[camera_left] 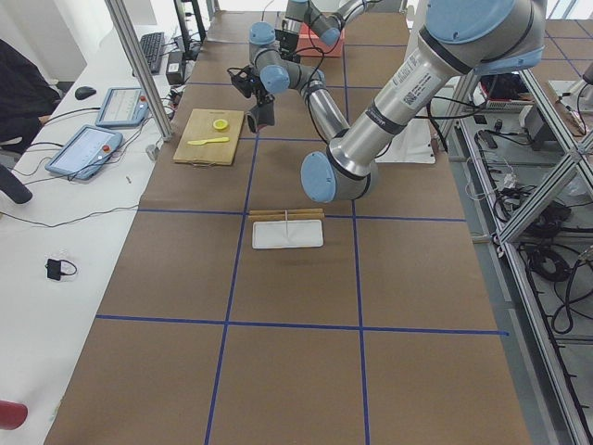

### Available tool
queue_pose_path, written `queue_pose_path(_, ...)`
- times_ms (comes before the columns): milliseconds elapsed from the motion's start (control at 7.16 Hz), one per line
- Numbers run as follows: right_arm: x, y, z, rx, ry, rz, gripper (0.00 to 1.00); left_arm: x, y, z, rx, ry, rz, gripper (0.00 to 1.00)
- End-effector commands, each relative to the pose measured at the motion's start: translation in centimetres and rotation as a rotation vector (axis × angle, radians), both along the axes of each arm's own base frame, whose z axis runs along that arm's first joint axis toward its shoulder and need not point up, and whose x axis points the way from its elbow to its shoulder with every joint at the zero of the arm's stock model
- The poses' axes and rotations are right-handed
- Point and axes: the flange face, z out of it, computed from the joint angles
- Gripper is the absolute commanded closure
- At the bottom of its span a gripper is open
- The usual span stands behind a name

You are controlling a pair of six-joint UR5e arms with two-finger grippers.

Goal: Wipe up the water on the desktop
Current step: 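Carry the towel to table center with left gripper while right gripper approaches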

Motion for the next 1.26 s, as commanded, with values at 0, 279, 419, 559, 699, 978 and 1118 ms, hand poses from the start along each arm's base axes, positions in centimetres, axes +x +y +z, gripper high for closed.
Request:
queue_pose_path(0,-2.9,2.7,-0.6,0.049,-0.089,0.061,0.0,2.9,2.0,-2.7,-0.012,0.026,0.033,1.0)
queue_pose_path(279,-5.0,4.6,-1.0,0.067,-0.119,0.11,0.0,5.7,4.4,-4.0,-0.013,0.037,0.08,1.0)
queue_pose_path(419,-5.7,5.3,-1.0,0.073,-0.119,0.114,0.0,6.0,4.4,-4.3,-0.006,0.045,0.084,1.0)
queue_pose_path(559,-6.3,5.8,-0.8,0.072,-0.115,0.106,0.0,6.7,4.3,-5.1,-0.007,0.046,0.093,1.0)
queue_pose_path(699,-6.5,6.1,-0.8,0.073,-0.114,0.107,0.0,7.0,4.7,-5.5,-0.004,0.052,0.104,1.0)
queue_pose_path(978,-6.7,6.0,-0.8,0.073,-0.113,0.109,0.0,7.7,5.3,-6.1,0.0,0.056,0.117,1.0)
queue_pose_path(1118,-6.7,6.0,-0.9,0.072,-0.115,0.109,0.01,8.0,5.3,-5.9,-0.001,0.051,0.121,1.0)
